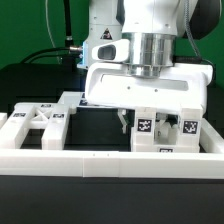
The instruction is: Assemble chair
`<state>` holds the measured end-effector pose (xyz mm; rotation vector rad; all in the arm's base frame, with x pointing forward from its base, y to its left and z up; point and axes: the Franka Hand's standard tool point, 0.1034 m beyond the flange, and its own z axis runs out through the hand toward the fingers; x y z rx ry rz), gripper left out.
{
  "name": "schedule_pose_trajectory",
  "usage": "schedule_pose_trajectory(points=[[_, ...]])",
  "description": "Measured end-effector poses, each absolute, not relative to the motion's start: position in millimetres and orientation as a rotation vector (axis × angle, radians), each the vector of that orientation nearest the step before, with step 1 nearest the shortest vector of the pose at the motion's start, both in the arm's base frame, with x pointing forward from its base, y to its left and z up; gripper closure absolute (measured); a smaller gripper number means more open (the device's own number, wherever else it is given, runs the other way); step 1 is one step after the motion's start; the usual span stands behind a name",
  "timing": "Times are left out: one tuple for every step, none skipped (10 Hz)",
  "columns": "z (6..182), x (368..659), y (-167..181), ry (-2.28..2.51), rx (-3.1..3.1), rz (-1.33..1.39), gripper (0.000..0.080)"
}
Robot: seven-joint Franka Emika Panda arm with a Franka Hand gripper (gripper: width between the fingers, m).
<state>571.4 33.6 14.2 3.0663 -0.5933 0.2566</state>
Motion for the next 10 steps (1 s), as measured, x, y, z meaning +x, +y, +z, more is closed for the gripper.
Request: schedule_pose_trajectory(points=[[14.3, 571, 34, -0.593, 3.066, 0.257, 0.0482], [15.4, 572, 33, -0.592, 3.066, 0.259, 0.0482], [23.1, 571, 30, -0.569, 3.073, 0.227, 0.0482], [45.0, 572, 23, -0.541, 3.087, 0.199, 0.0482], [64.1, 573, 15, -0.534, 3.094, 0.191, 0.0482], [76.7, 572, 9, -0.549, 3.099, 0.162, 0.0482], [83.5, 573, 7, -0.556, 3.103, 0.142, 0.0489], [79.4, 573, 8, -0.551, 3.101, 0.142, 0.0489], [77.3, 566, 7, -0.552, 3.104, 0.059, 0.0500], [80.2, 563, 4, -0.562, 3.110, -0.118, 0.0512]])
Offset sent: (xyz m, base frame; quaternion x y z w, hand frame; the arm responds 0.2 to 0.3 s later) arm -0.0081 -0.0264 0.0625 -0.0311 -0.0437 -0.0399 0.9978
